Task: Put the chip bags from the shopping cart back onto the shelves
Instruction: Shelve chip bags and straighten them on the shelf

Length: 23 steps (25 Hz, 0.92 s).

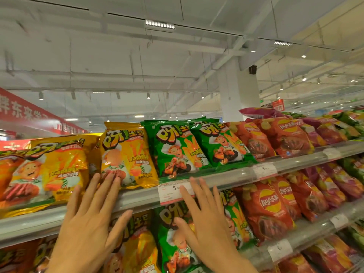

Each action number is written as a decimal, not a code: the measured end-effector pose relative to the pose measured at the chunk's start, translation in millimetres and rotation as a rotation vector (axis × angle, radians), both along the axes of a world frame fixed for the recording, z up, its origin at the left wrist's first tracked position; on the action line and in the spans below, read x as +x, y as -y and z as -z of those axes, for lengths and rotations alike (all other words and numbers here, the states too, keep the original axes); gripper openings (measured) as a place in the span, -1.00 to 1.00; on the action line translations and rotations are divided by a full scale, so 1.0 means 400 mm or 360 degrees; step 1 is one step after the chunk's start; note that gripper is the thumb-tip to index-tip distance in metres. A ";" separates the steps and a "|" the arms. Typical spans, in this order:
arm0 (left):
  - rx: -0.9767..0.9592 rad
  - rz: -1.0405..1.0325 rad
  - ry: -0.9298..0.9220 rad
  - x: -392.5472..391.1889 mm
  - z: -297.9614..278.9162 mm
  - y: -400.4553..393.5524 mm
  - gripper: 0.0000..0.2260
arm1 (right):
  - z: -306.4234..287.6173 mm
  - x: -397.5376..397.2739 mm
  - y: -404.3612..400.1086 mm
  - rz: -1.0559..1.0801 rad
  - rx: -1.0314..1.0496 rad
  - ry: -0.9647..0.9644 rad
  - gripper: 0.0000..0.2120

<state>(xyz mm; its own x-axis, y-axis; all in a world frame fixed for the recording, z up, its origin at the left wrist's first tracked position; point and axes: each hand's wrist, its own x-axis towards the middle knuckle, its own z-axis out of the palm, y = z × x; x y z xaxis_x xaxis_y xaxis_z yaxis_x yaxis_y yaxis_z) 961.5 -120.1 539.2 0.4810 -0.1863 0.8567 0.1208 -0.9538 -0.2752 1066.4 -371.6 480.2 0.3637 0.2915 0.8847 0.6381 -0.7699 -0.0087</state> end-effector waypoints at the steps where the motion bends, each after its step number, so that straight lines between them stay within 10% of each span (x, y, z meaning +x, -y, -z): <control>1: 0.0083 0.0103 0.0017 0.001 0.029 0.008 -0.35 | 0.036 -0.004 0.004 -0.0040 0.0069 0.0051 -0.42; 5: 0.0499 0.0347 -0.0184 0.055 0.213 0.066 -0.51 | 0.180 0.030 0.052 0.0016 0.0316 0.0107 -0.52; 11: 0.0216 0.0187 -0.0663 0.131 0.357 0.149 -0.37 | 0.307 0.094 0.110 0.0349 0.0013 -0.0613 -0.28; 23: 0.0068 0.0128 -0.0787 0.145 0.425 0.171 -0.28 | 0.343 0.111 0.122 0.0456 -0.0101 -0.0591 -0.35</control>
